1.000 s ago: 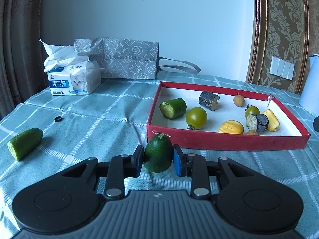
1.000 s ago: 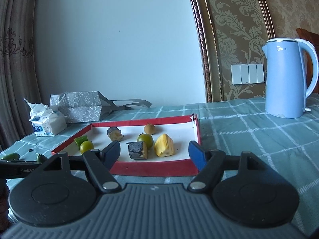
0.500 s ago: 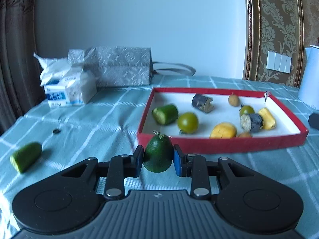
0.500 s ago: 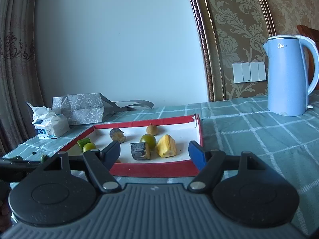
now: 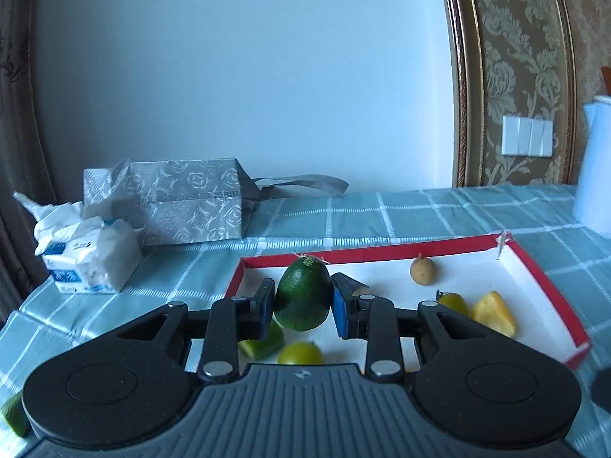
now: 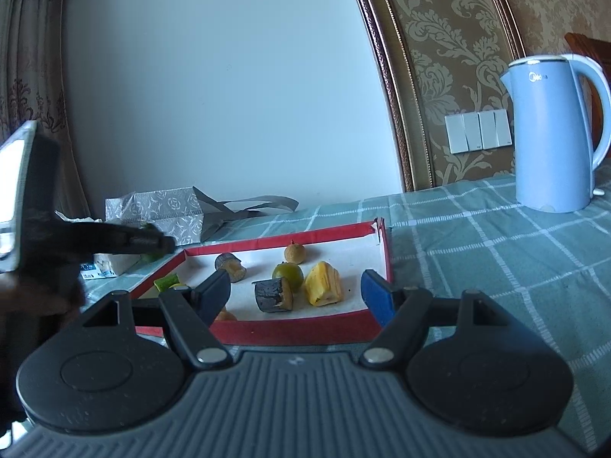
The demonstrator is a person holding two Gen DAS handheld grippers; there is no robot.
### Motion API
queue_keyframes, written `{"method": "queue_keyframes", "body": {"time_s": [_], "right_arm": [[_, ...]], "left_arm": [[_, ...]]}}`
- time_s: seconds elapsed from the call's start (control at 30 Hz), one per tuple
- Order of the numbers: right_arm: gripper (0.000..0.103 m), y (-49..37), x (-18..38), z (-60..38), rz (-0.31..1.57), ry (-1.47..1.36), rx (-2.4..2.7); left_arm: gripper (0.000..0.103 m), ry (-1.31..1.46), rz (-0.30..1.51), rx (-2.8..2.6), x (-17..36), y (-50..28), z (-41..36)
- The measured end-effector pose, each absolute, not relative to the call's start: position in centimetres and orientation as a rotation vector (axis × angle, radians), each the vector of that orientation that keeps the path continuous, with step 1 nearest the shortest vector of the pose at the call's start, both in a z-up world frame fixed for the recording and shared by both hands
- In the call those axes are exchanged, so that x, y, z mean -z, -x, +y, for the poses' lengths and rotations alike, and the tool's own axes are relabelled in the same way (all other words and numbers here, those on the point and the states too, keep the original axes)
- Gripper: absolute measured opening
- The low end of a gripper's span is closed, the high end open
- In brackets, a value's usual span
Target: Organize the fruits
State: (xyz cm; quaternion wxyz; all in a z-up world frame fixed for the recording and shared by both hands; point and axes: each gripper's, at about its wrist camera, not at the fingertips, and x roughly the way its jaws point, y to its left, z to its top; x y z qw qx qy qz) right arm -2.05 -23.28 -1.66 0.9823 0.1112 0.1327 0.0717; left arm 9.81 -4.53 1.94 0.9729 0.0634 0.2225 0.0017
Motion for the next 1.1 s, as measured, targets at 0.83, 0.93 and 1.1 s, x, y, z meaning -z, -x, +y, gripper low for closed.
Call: {"method": "queue_keyframes", "body": {"time_s": [0.83, 0.93, 1.1], "right_arm": [[0.080, 1.8, 1.8, -23.6, 0.269, -0.222, -0.120], [0.080, 1.8, 1.9, -23.3, 0.274, -0.203, -0.109], [0.087, 1.7, 2.1, -22.9, 0.279, -0.174, -0.097]], "left_arm": [[0.078, -0.023, 0.441, 0.029, -2.6, -6.8, -2.8], [0.081, -0.015, 0.431, 0.042, -2.9, -4.7, -2.2], [0.082, -0.013, 0.427, 0.045, -2.5, -1.9, -1.0]]}}
